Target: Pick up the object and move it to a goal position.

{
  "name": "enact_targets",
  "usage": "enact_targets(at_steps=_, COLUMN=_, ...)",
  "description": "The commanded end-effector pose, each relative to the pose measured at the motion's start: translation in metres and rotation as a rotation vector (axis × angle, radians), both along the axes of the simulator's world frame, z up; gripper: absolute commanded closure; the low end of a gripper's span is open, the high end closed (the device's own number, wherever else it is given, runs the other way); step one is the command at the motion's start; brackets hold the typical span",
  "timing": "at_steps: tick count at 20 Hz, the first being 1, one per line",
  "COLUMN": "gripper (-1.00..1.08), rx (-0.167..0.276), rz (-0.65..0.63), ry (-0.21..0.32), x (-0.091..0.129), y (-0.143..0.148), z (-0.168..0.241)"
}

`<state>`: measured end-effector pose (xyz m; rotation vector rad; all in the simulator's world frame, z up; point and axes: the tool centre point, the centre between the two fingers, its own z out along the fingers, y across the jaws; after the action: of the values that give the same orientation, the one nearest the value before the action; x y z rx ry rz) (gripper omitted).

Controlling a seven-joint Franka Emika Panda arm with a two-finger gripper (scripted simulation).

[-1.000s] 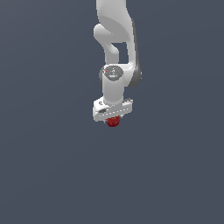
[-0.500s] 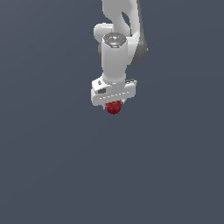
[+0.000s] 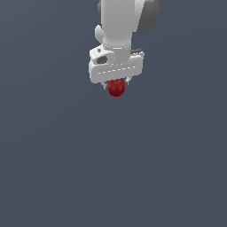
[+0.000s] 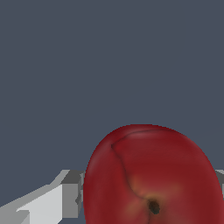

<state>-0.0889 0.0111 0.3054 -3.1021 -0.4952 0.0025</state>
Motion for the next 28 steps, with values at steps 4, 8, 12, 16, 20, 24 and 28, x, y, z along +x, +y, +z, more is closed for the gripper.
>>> enact_targets(at_steps=4, gripper=1.08, rx=0.0, rz=0.0, ry=-0.002, x=-0.009, y=0.002, z=0.059)
enact_targets(at_steps=8, gripper=1.08, rx=0.0, rz=0.0, ry=-0.002, x=-0.015, y=0.003, z=0.101)
enact_targets(at_steps=12, gripper=1.08, rx=0.0, rz=0.0, ry=-0.002, x=-0.02, y=0.003, z=0.138)
enact_targets(at_steps=16, gripper=1.08, rx=0.0, rz=0.0, ry=-0.002, x=-0.023, y=0.004, z=0.167)
enact_targets(at_steps=20, gripper=1.08, rx=0.0, rz=0.0, ry=-0.002, x=-0.025, y=0.005, z=0.187)
enact_targets(at_steps=24, gripper=1.08, rx=0.0, rz=-0.001, ry=-0.002, x=-0.025, y=0.005, z=0.199)
enact_targets(at_steps=28, gripper=1.08, rx=0.0, rz=-0.001, ry=-0.002, x=-0.025, y=0.005, z=0.204)
